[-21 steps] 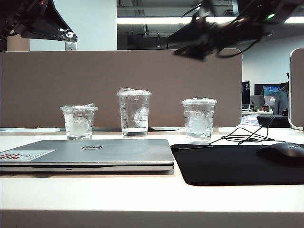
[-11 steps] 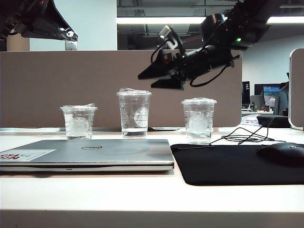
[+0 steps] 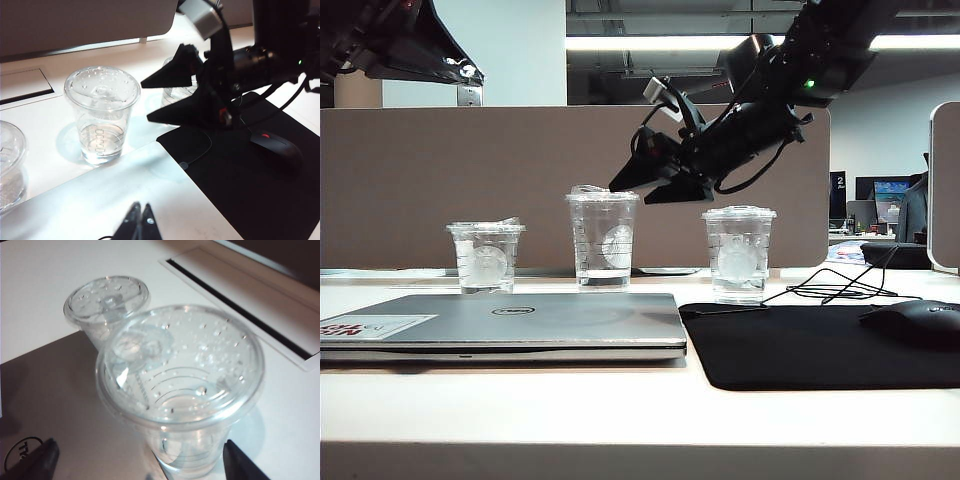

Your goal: Pick up the coffee cup on the middle and place it on the right side of the laptop.

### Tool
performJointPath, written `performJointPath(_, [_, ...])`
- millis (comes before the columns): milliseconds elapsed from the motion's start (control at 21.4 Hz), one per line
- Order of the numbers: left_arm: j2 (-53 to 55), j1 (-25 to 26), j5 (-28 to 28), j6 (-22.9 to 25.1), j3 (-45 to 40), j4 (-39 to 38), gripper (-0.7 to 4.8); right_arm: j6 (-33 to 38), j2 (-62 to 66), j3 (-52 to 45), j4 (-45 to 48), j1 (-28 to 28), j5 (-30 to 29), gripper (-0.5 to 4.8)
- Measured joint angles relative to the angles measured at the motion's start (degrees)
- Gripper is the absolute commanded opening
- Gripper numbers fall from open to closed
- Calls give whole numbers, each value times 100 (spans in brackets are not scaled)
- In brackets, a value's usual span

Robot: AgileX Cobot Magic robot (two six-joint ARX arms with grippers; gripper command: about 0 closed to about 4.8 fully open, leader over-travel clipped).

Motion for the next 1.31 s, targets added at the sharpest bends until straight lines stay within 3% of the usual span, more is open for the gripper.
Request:
performJointPath(514, [0,0,0,0,0,-2,-5,37,400,0,269,350,868,479])
performJointPath(1307, [2,0,0,0,0,-4,-5,673,872,0,1213,542,1187,479])
